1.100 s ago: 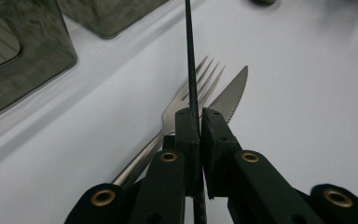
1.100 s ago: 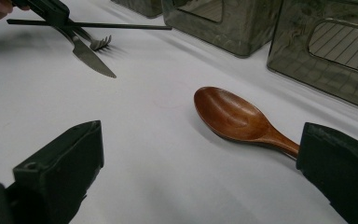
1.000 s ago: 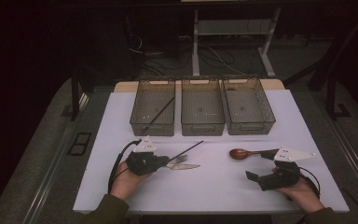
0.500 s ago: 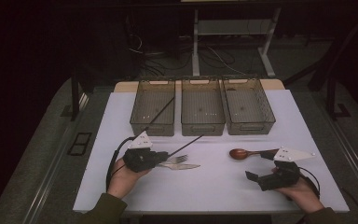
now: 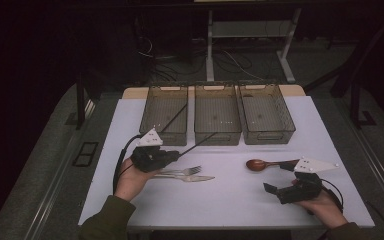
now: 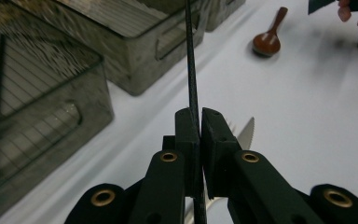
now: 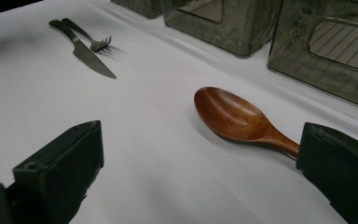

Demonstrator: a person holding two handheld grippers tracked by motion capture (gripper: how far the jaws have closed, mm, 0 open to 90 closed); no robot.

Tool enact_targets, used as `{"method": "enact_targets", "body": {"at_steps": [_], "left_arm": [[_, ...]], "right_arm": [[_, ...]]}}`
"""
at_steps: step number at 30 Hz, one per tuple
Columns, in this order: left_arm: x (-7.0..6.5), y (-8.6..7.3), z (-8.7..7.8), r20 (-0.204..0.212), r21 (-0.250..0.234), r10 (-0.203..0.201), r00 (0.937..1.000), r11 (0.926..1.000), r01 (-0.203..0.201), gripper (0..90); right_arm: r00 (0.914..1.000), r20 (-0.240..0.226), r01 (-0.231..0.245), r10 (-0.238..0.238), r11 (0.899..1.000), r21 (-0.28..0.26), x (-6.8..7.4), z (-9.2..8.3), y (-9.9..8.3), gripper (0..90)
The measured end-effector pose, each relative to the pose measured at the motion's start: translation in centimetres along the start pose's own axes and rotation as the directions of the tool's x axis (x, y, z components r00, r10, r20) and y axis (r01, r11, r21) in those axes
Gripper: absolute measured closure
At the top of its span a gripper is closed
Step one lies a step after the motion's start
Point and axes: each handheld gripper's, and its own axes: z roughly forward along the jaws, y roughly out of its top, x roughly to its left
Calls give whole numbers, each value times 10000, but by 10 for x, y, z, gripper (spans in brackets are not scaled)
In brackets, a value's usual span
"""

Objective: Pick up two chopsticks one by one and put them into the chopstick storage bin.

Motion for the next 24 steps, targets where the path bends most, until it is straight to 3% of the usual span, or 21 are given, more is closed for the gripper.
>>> {"method": "enact_targets", "body": {"at_steps": [14, 24], "left_arm": [[30, 26, -7, -427, -144, -297, 9986, 9995, 291, 847], [57, 42, -5, -1054, -54, -483, 9933, 9988, 480, 847]], "right_arm": [[10000, -19, -76, 76, 10000, 26, -1, 0, 0, 1], [10000, 16, -75, 75, 10000, -6, -1, 0, 0, 1]]}}
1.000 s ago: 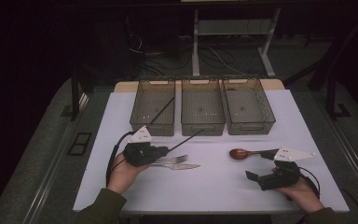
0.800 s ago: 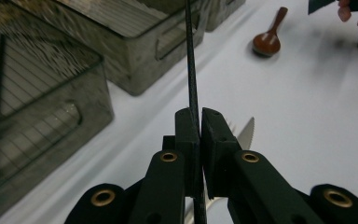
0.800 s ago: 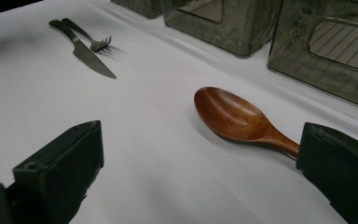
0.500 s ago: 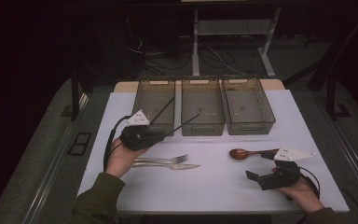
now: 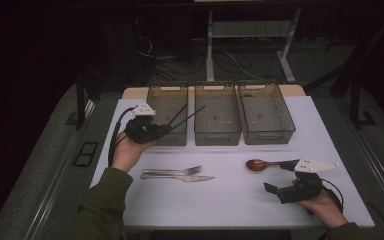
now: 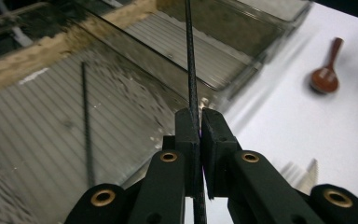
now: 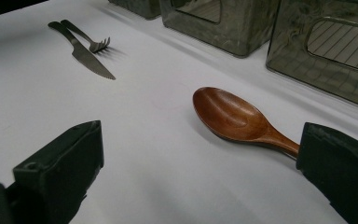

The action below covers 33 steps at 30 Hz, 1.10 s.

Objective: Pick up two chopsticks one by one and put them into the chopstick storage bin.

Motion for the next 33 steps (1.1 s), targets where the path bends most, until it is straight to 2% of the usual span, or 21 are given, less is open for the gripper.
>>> {"method": "enact_targets", "body": {"at_steps": [6, 15, 19, 23, 28, 33], "left_arm": [[15, 12, 3, -428, 60, -93, 9990, 9999, 96, 847], [43, 25, 7, -1055, -192, -685, 9921, 9976, 669, 847], [55, 30, 9, -1177, -168, -858, 9893, 9963, 844, 847], [65, 30, 16, -1350, 15, -1077, 9850, 9941, 1089, 847], [74, 24, 26, -1470, -26, -1551, 9769, 9877, 1564, 847], [81, 18, 37, -1667, 328, -1831, 9688, 9810, 1911, 847]], "right_arm": [[10000, 9, -3, 3, 10000, -9, 0, 0, 0, 1], [10000, -2, 3, -3, 10000, -4, 0, 0, 0, 1], [10000, 4, 11, -11, 10000, -12, -1, 0, 0, 1], [10000, -1, -23, 23, 10000, -30, 0, -1, 0, 1], [10000, 1, -13, 13, 10000, -66, -1, -1, 0, 1], [10000, 9, -20, 20, 10000, -76, -1, -2, 0, 1]]}}
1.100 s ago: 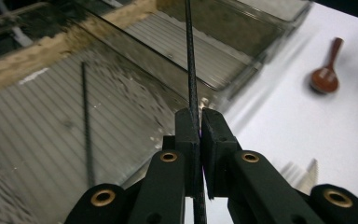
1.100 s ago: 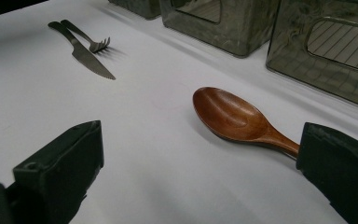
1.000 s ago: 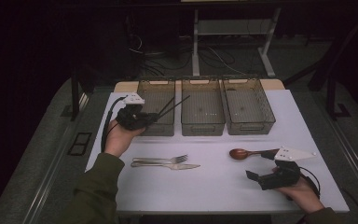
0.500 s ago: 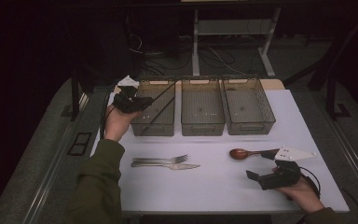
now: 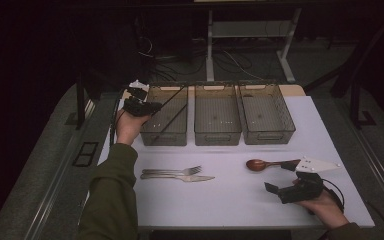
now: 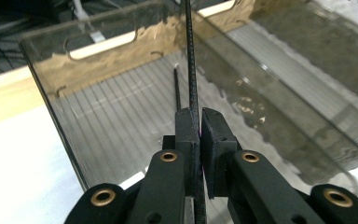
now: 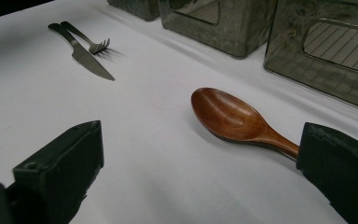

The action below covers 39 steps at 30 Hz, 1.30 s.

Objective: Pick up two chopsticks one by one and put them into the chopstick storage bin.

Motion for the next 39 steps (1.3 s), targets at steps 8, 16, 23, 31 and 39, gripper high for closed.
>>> {"method": "enact_targets", "body": {"at_steps": [8, 16, 23, 31, 39], "left_arm": [[1, -4, 13, -256, 631, -137, 9996, 9979, 153, 847], [-2, -7, 21, -425, 1126, -191, 9989, 9934, 238, 846], [-3, -7, 25, -483, 1495, 79, 9988, 9888, -6, 845], [-3, -8, 25, -561, 1472, 23, 9984, 9891, 60, 782], [-12, -3, 17, -213, 988, 214, 9995, 9949, -192, 676]], "right_arm": [[10000, 9, -2, 2, 10000, 12, 0, -1, 0, 1], [10000, 25, 11, -11, 10000, -18, 0, -2, 0, 1], [10000, 19, 11, -11, 10000, -9, 0, -2, 0, 1], [10000, 13, 25, -25, 10000, -22, 0, -2, 0, 1], [10000, 14, 19, -19, 10000, -24, 0, -2, 0, 1]]}}
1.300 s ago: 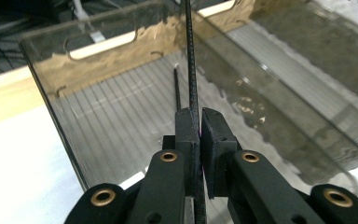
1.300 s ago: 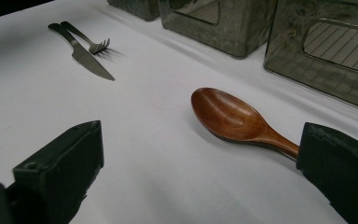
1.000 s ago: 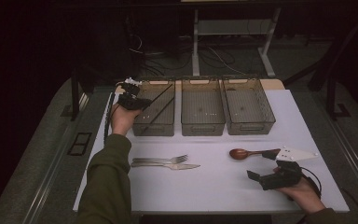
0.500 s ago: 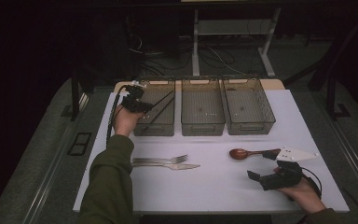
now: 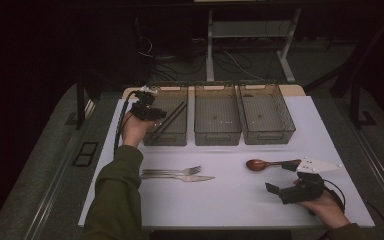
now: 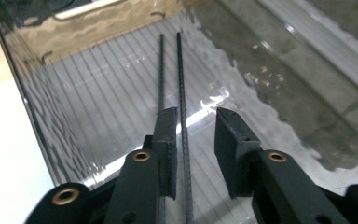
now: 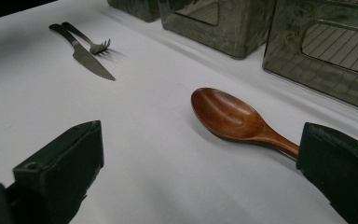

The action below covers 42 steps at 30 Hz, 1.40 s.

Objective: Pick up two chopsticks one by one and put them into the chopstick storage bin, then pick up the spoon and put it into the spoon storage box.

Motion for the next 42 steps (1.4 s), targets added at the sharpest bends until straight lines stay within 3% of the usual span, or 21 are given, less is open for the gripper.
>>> {"method": "enact_targets", "body": {"at_steps": [10, 17, 22, 31, 42], "left_arm": [[-11, -6, -18, 617, -842, 610, 9962, 9949, -557, 552], [-17, -17, -31, 927, -1235, 620, 9938, 9911, -503, 491], [-28, -29, -40, 1141, -1693, 781, 9904, 9839, -581, 433], [-53, -44, -56, 1552, -2019, 1366, 9784, 9739, -1040, 374], [-80, -67, -59, 2011, -2288, 1818, 9625, 9642, -1343, 289]], "right_arm": [[10000, 11, 0, 0, 10000, 32, 0, 0, 0, 1], [10000, 38, 4, -4, 10000, 15, 0, 0, 0, 1], [10000, 46, -2, 2, 10000, 10, 0, 0, 0, 1], [10000, 72, -5, 5, 10000, 6, 1, 0, 0, 1], [10000, 92, -3, 3, 10000, 25, 1, 0, 0, 1]]}}
